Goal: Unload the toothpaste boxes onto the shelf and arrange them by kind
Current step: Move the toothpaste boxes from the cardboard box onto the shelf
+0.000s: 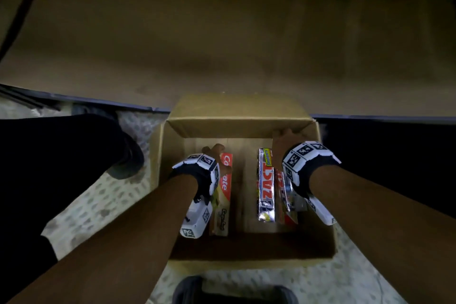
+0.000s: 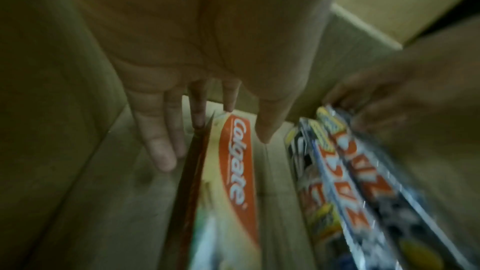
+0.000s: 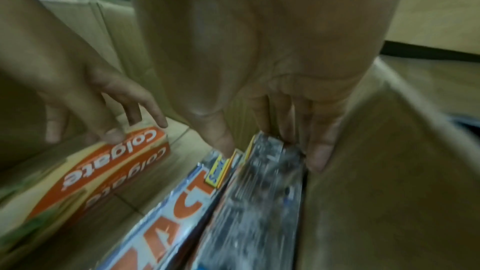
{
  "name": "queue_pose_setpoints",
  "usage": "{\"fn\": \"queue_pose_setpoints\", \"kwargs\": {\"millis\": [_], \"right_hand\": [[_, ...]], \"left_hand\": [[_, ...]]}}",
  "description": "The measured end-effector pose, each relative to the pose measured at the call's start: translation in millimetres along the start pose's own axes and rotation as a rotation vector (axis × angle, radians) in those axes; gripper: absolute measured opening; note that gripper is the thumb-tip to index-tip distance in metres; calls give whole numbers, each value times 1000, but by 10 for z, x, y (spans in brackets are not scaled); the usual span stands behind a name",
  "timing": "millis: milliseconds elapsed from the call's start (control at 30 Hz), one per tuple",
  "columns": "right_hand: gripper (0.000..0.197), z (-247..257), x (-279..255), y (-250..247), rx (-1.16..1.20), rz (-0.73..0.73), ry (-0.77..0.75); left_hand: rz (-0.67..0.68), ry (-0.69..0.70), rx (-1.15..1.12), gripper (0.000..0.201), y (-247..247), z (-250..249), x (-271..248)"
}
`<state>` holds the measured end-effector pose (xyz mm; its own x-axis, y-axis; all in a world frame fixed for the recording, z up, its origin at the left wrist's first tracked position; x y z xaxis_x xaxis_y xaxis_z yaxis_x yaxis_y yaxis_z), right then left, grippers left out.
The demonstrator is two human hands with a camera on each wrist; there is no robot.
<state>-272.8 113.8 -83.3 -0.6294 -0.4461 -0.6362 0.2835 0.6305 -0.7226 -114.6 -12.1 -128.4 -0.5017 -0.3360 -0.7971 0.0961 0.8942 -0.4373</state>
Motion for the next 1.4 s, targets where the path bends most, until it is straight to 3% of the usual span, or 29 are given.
{"fn": "queue_pose_setpoints", "kwargs": {"millis": [167, 267, 367, 467, 567, 733, 833, 1033, 1400], "right_hand": [[33, -92, -121, 109, 225, -48, 96], [51, -70, -203, 247, 235, -27, 109], [48, 33, -313, 294, 163, -97, 104], [55, 77, -418, 414, 166, -43, 157], [63, 83, -489, 487, 167, -69, 177], [77, 81, -526, 560, 285, -39, 207], [71, 21, -563, 569, 339, -58, 226], [78, 25, -604, 732, 327, 77, 191], [71, -101, -704, 581, 638, 0, 210]], "left_hand": [[52, 6, 140, 108, 320, 173, 61], [5, 4, 79, 121, 419, 213, 42], [-84, 12, -18, 114, 472, 224, 45], [-160, 4, -20, 98, 447, 272, 56], [-110, 14, 26, 112, 464, 288, 72], [-130, -9, -77, 117, 418, 395, 120], [-130, 7, -136, 118, 410, 418, 132], [-177, 57, -267, 116, 340, 426, 96], [-167, 139, -360, 127, 273, 322, -68]]}}
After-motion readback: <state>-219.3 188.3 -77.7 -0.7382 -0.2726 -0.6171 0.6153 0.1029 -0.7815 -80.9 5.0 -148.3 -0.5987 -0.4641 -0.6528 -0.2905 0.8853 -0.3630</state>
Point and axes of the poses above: each hand's wrist, its own x-axis towards the middle knuckle, its own y-axis out of the palm, z = x × y, the point moved 9 cm from there along x, towards the middle knuckle, and after that the axes turned 13 degrees about -x, right-handed, at the moved point
